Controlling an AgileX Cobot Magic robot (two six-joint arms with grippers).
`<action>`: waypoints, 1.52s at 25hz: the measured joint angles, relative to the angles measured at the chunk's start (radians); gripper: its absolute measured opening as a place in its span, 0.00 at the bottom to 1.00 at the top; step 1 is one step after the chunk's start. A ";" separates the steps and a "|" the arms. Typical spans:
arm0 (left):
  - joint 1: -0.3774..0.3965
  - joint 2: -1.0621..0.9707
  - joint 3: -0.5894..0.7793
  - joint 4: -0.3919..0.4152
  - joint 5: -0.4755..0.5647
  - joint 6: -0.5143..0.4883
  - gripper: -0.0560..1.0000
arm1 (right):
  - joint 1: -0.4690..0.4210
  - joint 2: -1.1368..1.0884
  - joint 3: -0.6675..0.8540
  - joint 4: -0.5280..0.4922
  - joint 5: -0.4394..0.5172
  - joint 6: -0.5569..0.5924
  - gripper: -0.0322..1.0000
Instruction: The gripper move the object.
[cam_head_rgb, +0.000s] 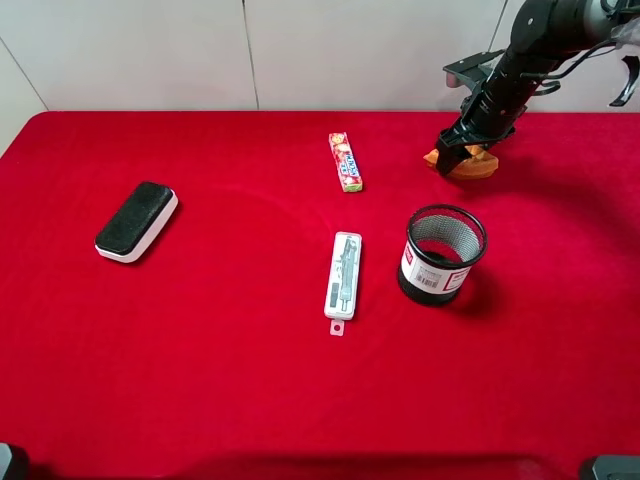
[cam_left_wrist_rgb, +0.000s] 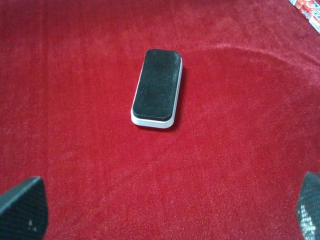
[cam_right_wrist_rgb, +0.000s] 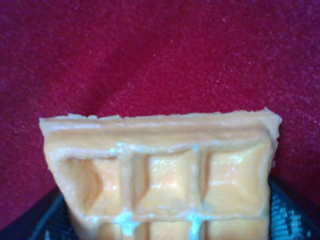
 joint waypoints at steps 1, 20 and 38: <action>0.000 0.000 0.000 0.000 0.000 0.000 0.99 | 0.000 -0.004 0.000 -0.011 0.002 0.000 0.54; 0.000 0.000 0.000 0.000 0.000 0.000 0.99 | 0.042 -0.183 0.000 -0.044 0.151 0.100 0.54; 0.000 0.000 0.000 0.000 0.000 0.000 0.99 | 0.448 -0.238 -0.016 -0.042 0.250 0.258 0.54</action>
